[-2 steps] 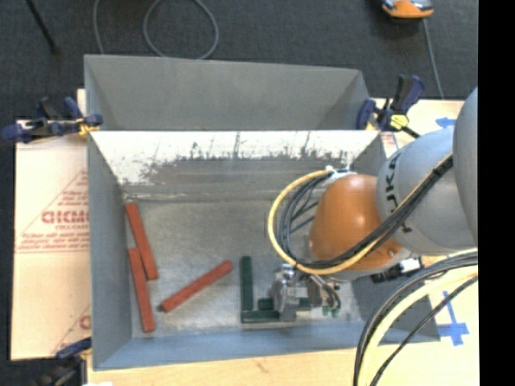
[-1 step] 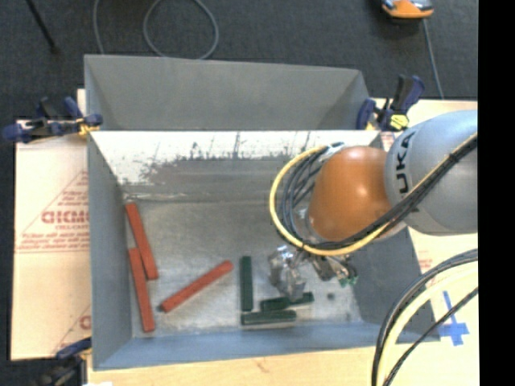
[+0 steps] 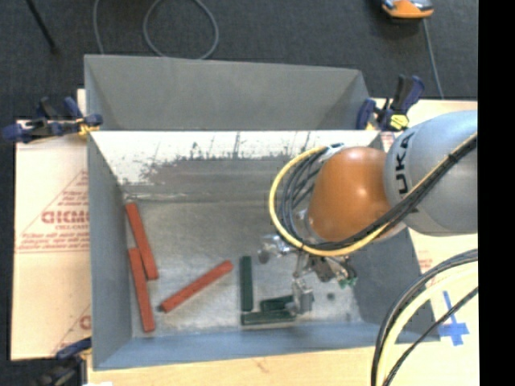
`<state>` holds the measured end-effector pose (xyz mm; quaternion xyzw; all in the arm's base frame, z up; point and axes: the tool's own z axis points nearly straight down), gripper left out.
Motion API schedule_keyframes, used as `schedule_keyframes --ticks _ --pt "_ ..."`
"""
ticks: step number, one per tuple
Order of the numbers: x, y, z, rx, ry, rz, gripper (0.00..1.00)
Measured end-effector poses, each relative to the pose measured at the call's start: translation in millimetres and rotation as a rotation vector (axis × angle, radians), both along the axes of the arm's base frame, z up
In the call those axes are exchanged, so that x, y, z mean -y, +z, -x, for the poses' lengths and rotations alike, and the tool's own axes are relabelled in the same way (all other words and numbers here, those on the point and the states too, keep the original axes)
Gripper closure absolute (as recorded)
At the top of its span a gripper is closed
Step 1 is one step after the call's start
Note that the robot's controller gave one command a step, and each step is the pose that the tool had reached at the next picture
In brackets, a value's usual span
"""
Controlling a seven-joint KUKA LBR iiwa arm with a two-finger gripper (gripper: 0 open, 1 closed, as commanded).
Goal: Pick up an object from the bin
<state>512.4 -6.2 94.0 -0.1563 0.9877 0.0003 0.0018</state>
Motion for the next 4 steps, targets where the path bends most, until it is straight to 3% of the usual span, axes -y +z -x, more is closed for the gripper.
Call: schedule_keyframes --ticks 1,2,3,4 --pt "-67 -21 31.1 0.017 0.119 -0.001 0.00" --pt "-6 2 3.0 0.003 0.470 0.006 0.00" --pt "1 -15 33.4 0.002 0.574 0.001 0.00" --pt "1 -15 33.2 0.003 0.569 0.001 1.00"
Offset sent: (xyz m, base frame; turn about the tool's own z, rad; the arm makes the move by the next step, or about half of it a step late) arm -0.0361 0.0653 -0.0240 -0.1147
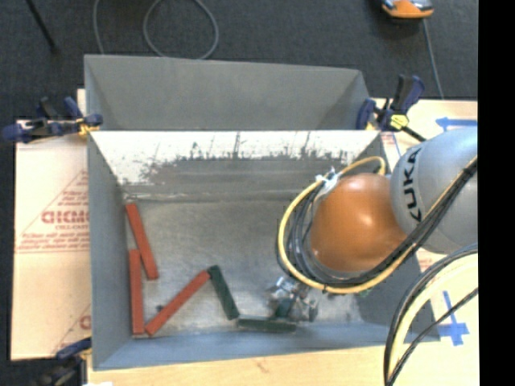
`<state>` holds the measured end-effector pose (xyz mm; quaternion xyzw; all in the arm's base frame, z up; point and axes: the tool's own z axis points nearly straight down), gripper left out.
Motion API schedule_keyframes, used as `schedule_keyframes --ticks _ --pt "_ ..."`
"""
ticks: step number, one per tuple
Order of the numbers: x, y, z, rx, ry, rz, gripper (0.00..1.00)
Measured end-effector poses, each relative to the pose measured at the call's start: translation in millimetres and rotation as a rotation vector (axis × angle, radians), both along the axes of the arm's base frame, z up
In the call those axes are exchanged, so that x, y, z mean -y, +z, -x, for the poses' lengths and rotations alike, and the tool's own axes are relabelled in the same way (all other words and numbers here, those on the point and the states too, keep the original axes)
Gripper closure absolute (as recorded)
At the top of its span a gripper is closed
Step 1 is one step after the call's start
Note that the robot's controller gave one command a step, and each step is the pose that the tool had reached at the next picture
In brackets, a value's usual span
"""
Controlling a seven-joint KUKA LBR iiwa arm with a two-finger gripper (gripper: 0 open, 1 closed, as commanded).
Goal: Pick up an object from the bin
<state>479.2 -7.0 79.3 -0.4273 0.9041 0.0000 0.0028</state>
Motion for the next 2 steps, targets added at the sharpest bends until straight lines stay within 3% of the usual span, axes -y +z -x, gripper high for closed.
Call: schedule_keyframes --ticks 1,2 --pt "-7 54 -70.5 0.006 -0.010 0.001 1.00" --pt "-25 160 -78.1 0.007 -0.004 0.002 1.00"
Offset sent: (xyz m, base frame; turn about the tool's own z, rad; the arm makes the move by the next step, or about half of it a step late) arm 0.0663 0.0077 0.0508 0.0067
